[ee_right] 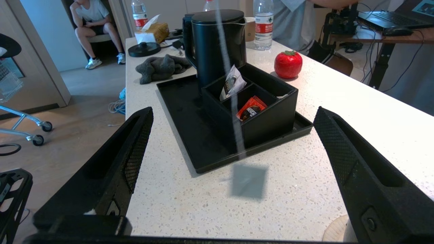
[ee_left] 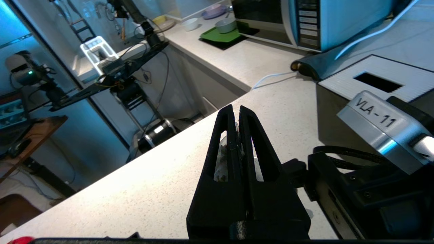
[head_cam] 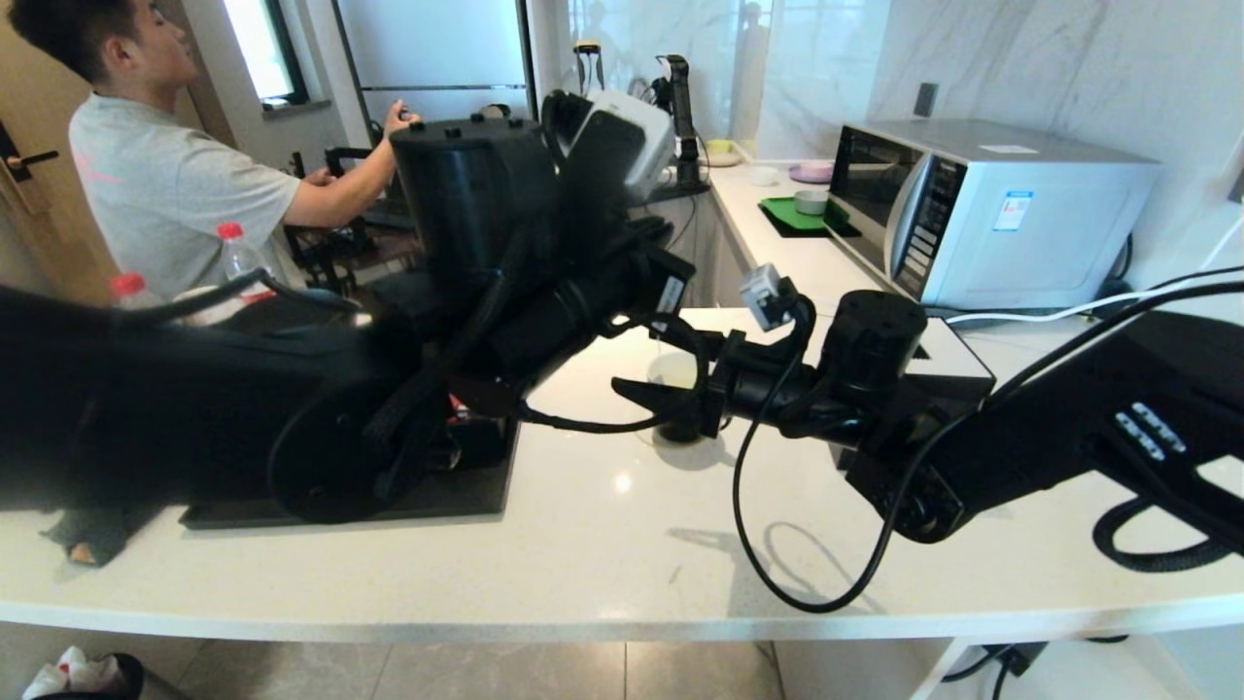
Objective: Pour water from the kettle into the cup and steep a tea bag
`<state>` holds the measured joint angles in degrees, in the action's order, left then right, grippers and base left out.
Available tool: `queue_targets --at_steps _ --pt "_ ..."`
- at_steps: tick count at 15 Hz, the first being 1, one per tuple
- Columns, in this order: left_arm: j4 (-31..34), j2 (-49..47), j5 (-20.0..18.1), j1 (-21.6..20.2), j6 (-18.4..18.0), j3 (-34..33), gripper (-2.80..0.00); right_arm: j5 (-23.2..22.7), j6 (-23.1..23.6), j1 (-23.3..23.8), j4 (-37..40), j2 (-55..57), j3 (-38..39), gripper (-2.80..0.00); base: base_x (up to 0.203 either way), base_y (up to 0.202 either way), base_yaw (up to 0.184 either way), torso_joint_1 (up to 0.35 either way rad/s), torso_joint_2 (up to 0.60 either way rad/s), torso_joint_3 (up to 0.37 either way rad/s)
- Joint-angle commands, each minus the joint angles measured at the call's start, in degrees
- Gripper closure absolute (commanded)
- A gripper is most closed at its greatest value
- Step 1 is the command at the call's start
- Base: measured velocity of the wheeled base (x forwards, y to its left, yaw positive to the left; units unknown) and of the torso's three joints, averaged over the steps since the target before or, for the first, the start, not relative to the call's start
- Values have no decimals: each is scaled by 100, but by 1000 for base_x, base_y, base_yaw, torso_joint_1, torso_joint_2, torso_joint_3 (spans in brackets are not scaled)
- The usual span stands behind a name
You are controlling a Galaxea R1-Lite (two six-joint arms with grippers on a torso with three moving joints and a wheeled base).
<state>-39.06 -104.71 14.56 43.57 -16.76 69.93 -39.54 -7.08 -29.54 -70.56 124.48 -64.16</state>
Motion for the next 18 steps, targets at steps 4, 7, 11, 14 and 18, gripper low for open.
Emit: queue_targets --at_steps 4,7,11,14,18 --pt "-32 -58 -208 -15 -2 12 0 -27 -4 -8 -37 -3 0 -280 0 0 0 0 0 0" --pt "-32 -57 -208 -43 -27 13 0 -27 -4 -26 -46 -28 10 -280 0 0 0 0 0 0" --pt "-39 -41 -225 -189 -293 21 0 -30 -4 -89 -51 -86 49 -280 0 0 0 0 0 0" --pt "-333 -82 -235 -200 -318 21 0 -27 -4 -140 -79 -117 123 -280 0 0 0 0 0 0" --pt "-392 -85 -235 -200 -354 30 0 -30 -4 -184 -63 -169 105 -280 0 0 0 0 0 0"
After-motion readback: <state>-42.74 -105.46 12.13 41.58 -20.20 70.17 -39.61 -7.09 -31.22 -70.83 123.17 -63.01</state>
